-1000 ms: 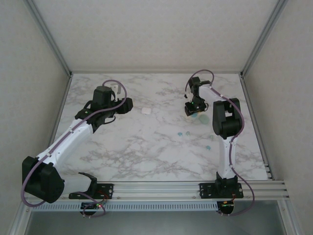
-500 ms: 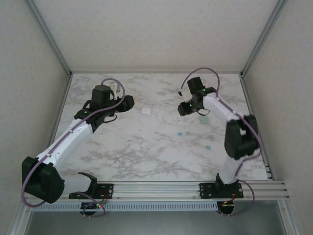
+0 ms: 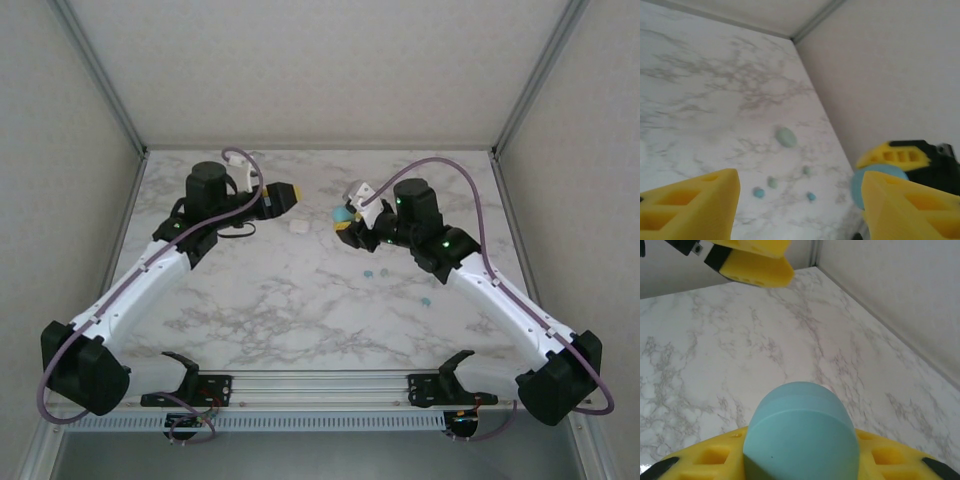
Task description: Insert the wireless bluetooth earbuds into the charging case
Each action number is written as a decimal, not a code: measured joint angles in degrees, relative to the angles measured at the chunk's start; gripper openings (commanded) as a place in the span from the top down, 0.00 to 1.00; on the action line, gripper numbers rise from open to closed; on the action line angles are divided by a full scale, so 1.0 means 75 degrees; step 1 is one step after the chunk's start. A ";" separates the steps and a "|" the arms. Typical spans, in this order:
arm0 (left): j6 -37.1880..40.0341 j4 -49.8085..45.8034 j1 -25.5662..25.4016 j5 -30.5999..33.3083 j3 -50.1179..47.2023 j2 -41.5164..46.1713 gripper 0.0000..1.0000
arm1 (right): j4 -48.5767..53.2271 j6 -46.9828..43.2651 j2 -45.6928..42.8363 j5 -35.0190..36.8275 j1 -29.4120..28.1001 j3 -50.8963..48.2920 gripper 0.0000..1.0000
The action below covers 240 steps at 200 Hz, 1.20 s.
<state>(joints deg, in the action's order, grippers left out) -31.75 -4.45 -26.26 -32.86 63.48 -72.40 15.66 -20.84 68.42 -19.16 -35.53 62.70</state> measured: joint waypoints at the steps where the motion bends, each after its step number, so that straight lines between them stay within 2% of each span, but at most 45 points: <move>1: -0.0006 -0.0003 -0.0035 -0.0020 0.0012 0.0000 0.35 | -0.0009 -0.0012 0.0000 0.0000 -0.0015 0.0000 0.63; 48: 0.0017 -0.0003 -0.0842 -0.0493 0.0382 -0.0003 0.35 | -0.0012 -0.0315 0.0006 0.0041 -0.0268 0.0003 0.62; 151: 0.0271 -0.0391 -0.1291 -0.1020 0.0982 -0.0676 0.37 | -0.0239 -0.0341 0.0055 0.0149 -0.0356 0.0012 0.61; 208: 0.0501 -0.0822 -0.1387 -0.1037 0.1023 -0.0886 0.44 | -0.0425 -0.0329 0.0055 0.0149 -0.0370 0.0023 0.60; 240: 0.0644 -0.0909 -0.1387 -0.0965 0.1035 -0.0912 0.57 | -0.0495 -0.0315 0.0055 0.0149 -0.0388 0.0023 0.60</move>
<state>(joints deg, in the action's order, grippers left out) -26.92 -11.27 -36.67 -40.10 71.24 -79.24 11.94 -23.20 68.84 -18.04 -38.44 62.87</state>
